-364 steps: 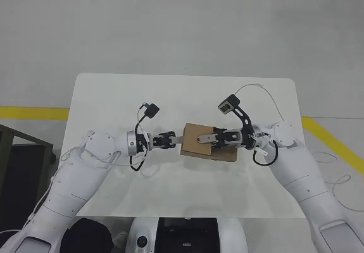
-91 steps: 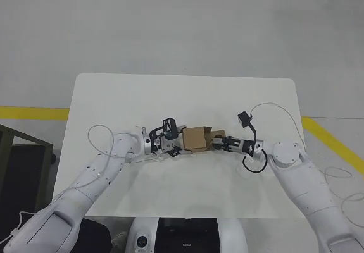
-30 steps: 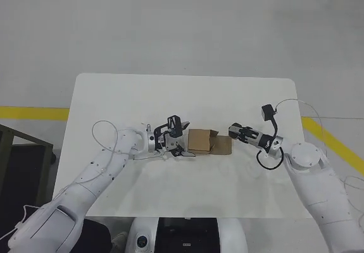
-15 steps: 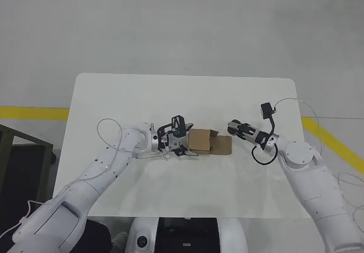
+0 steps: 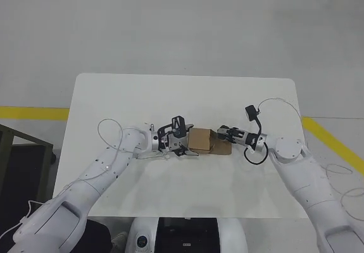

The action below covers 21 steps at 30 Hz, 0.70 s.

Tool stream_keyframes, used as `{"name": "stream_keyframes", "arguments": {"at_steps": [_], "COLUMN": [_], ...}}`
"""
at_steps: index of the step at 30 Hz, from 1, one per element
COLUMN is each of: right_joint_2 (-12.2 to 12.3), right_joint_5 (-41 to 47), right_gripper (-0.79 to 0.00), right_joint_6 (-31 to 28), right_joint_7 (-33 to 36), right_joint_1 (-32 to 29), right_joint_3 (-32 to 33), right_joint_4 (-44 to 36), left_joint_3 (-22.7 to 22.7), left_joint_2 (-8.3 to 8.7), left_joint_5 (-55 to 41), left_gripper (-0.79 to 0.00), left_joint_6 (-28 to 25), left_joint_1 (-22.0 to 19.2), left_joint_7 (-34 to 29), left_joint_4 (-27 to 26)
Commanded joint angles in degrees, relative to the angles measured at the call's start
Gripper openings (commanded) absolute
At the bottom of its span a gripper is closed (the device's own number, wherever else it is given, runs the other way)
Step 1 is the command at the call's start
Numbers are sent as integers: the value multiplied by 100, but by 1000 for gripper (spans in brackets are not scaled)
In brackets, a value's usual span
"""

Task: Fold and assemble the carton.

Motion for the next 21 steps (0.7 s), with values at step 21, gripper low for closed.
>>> {"name": "stream_keyframes", "arguments": {"at_steps": [21], "right_joint_2": [-188], "right_joint_5": [328], "right_gripper": [-785], "right_joint_6": [-12], "right_joint_7": [187], "right_joint_1": [-10], "right_joint_3": [-420], "right_joint_4": [-16], "left_joint_3": [-32], "left_joint_2": [3], "left_joint_5": [78], "left_gripper": [-108], "left_joint_6": [-7], "left_joint_1": [8], "left_joint_7": [25], "left_joint_4": [-24]}}
